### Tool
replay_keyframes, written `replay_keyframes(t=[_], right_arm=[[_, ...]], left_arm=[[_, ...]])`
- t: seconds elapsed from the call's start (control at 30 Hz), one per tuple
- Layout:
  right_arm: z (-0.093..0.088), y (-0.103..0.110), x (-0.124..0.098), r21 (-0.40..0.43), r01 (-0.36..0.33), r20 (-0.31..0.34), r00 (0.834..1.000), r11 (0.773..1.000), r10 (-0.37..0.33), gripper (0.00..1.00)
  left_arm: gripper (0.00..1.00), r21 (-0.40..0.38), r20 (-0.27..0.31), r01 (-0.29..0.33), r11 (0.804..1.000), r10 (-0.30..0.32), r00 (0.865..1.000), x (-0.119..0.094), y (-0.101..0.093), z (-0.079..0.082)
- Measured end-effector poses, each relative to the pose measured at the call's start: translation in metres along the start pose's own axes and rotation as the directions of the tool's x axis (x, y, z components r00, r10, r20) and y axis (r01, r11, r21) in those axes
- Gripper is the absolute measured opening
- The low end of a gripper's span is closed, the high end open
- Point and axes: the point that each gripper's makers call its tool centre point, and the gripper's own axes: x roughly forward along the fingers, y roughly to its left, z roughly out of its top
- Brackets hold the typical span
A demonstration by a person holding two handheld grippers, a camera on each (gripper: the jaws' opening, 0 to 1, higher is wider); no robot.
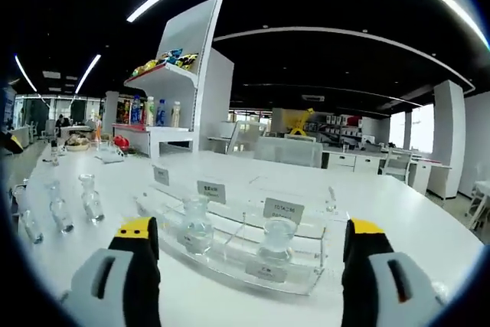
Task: Identify the label on the chemical reagent bottle, grasp the chemical reagent bottle, and place it in the designated position on the reagent rack
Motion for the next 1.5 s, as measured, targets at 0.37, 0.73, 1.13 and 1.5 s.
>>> replay_keyframes(t=[0.37, 0.73, 1.13, 1.5], right_arm=[[0.036, -0.001, -0.061, 0.011, -0.023, 0.078, 0.997, 1.0, 0.022, 0.97], [0.02, -0.028, -0.134, 0.034, 0.028, 0.044, 0.999, 0.999, -0.03, 0.97], [0.009, -0.039, -0.197, 0.048, 0.049, 0.003, 0.999, 0.998, -0.049, 0.95], [0.0, -0.039, -0.243, 0.06, 0.038, -0.047, 0.998, 0.997, -0.035, 0.95]], left_arm=[[0.89, 0.016, 0.015, 0.011, 1.0, -0.011, 1.0, -0.002, -0.009, 0.009], [0.89, 0.035, 0.027, 0.016, 0.999, -0.017, 0.999, -0.007, -0.017, 0.016], [0.89, 0.043, 0.029, 0.025, 0.999, -0.026, 0.999, -0.007, -0.023, 0.018], [0.89, 0.05, 0.034, 0.025, 0.998, -0.027, 0.999, -0.009, -0.024, 0.02]])
